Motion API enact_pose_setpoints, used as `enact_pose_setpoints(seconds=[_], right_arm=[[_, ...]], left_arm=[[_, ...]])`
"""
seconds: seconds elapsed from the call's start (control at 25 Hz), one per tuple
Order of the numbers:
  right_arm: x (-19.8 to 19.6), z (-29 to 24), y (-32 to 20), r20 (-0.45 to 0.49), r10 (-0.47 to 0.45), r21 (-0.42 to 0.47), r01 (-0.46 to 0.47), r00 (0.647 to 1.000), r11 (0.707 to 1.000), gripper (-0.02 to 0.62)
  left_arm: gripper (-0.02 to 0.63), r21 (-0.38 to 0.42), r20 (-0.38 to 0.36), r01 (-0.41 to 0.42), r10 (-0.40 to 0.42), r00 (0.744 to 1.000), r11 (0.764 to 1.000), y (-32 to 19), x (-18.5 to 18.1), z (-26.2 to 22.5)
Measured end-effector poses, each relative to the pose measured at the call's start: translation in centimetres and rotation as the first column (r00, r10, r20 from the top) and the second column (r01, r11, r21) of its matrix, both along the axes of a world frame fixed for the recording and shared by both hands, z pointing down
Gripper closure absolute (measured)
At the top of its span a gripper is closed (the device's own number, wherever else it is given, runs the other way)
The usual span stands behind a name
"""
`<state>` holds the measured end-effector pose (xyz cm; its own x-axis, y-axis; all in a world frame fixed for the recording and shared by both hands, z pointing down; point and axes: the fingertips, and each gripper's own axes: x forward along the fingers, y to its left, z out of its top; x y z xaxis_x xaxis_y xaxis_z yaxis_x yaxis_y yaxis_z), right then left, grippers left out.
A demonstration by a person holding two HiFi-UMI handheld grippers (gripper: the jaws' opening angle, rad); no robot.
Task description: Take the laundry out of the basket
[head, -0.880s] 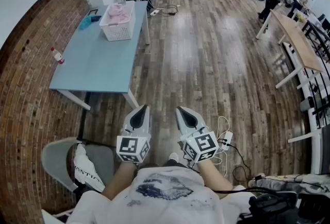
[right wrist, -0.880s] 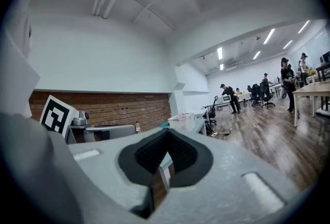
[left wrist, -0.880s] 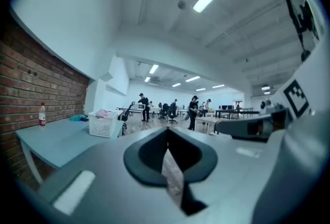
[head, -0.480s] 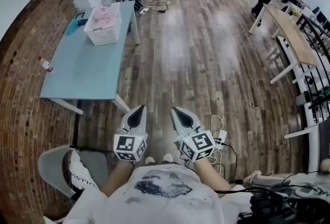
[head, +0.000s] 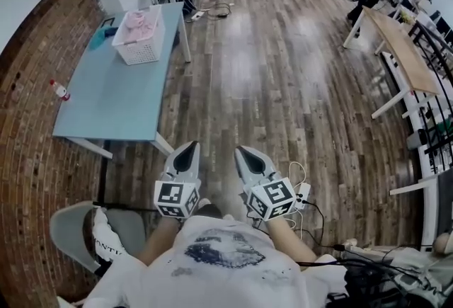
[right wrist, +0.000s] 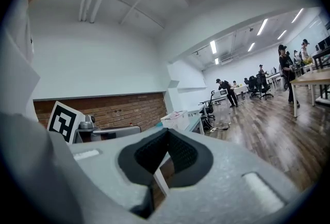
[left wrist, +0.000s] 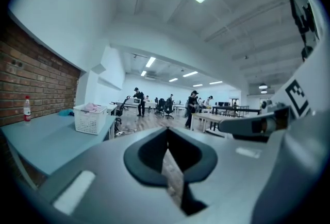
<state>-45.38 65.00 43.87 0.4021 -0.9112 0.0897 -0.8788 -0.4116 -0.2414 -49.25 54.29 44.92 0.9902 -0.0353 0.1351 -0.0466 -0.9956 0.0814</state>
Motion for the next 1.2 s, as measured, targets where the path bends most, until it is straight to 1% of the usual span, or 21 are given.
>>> enact_pose_setpoints(seconds=[0.2,0.36,0.48,0.6,0.76,0.92,1.04,1.2], right_arm=[[1.9,0.3,-1.8,0.004,-0.012,0.013,0.012,1.000,1.000,0.598],[4.8,1.1,-4.5,0.010,-0.026,0.015,0.025,1.000,1.000,0.598],[8.2,1.7,-7.5,0.011,-0.027,0.006,0.027,1.000,1.000,0.598],[12.5,2.4,-11.4,0.030,-0.026,-0.006,0.026,0.999,1.000,0.598],[18.7,2.3,-18.4,0.048,-0.045,-0.023,0.046,0.998,0.999,0.598],[24.2,1.3,-25.6,0.038,-0.082,-0.045,0.084,0.996,0.995,0.598],[27.7,-0.1,-30.3,0.013,-0.101,-0.048,0.102,0.995,0.994,0.598],[31.0,-1.2,-35.1,-0.018,-0.125,-0.039,0.124,0.992,0.992,0.598]], left_arm=[[0.615,-0.007,0.003,0.013,-0.013,1.000,1.000,-2.1,1.6,0.6],[0.615,-0.008,-0.008,0.013,-0.013,1.000,1.000,-4.7,4.6,0.8],[0.615,-0.013,-0.014,0.014,-0.014,1.000,1.000,-7.8,8.3,1.2],[0.615,-0.025,-0.006,0.015,-0.015,1.000,1.000,-11.6,12.6,1.8],[0.615,-0.031,-0.004,0.016,-0.017,1.000,0.999,-18.0,19.1,1.3],[0.615,-0.042,-0.016,0.037,-0.038,0.999,0.998,-25.0,24.9,0.0],[0.615,-0.028,-0.046,0.055,-0.057,0.997,0.998,-29.6,28.0,-1.4],[0.615,-0.013,-0.060,0.089,-0.090,0.994,0.996,-34.3,30.5,-1.9]])
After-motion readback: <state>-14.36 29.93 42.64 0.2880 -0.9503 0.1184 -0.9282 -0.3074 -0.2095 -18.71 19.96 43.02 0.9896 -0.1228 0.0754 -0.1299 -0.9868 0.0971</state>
